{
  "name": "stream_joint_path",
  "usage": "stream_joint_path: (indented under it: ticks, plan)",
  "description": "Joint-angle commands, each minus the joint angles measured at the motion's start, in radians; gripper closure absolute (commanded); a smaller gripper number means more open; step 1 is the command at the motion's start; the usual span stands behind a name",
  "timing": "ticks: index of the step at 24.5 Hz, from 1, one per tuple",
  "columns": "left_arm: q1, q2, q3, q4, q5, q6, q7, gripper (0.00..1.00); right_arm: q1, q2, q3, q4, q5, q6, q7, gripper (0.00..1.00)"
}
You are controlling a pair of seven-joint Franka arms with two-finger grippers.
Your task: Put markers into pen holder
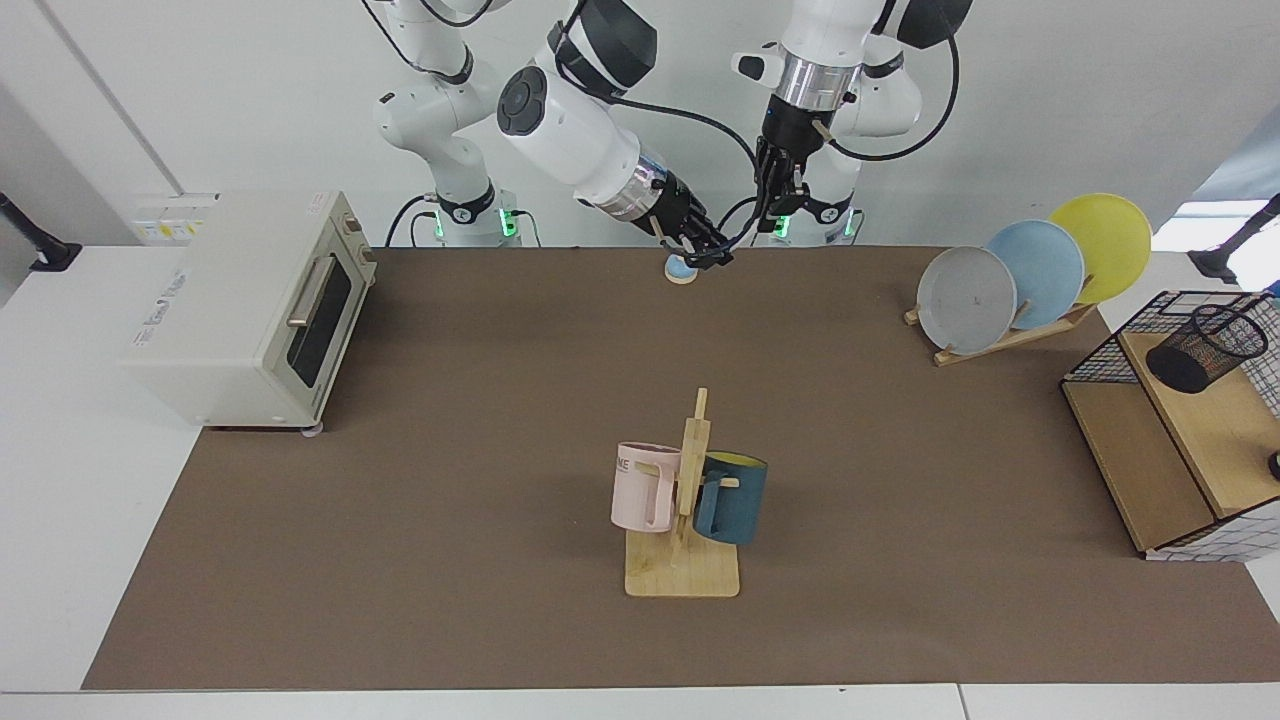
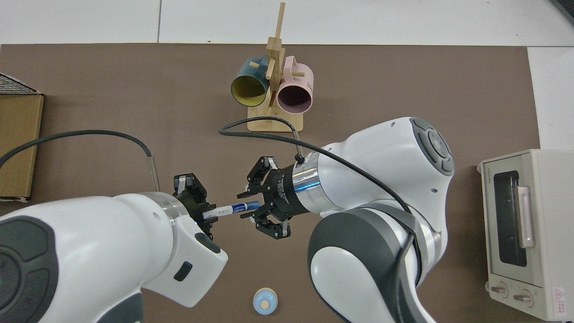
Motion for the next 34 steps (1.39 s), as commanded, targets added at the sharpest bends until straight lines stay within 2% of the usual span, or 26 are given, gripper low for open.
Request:
stream_joint_path:
  ticks: [1,5,12,17,22,25,28,34]
  plan:
    - [0.007,-0.029,0.021,-0.031,0.001,-0.033,-0.028,1.00,-0.017,-0.060,-0.003,0.004,-0.155,-0.081,-0.089,0.00]
    - [0.025,-0.023,0.079,-0.029,0.006,-0.062,-0.035,1.00,-0.084,-0.114,-0.014,0.004,-0.235,-0.202,-0.308,0.00]
    - [0.045,-0.015,0.149,-0.028,0.168,-0.088,-0.036,1.00,-0.221,-0.171,-0.012,0.004,-0.491,-0.333,-0.810,0.00]
    - [0.048,-0.008,0.246,-0.028,0.305,-0.111,-0.025,1.00,-0.306,-0.177,-0.012,0.004,-0.634,-0.342,-1.150,0.00]
    - [0.048,0.003,0.291,-0.020,0.426,-0.114,-0.011,1.00,-0.354,-0.174,-0.012,0.007,-0.761,-0.322,-1.463,0.00]
    - [0.048,0.014,0.318,-0.006,0.499,-0.123,0.061,1.00,-0.398,-0.180,-0.017,0.007,-0.780,-0.339,-1.596,0.00]
    - [0.048,0.053,0.392,0.044,0.538,-0.122,0.196,1.00,-0.452,-0.203,-0.015,0.007,-0.774,-0.368,-1.679,0.00]
    - [0.048,0.158,0.531,0.201,0.624,-0.103,0.480,1.00,-0.457,-0.217,-0.014,0.007,-0.777,-0.383,-1.719,0.00]
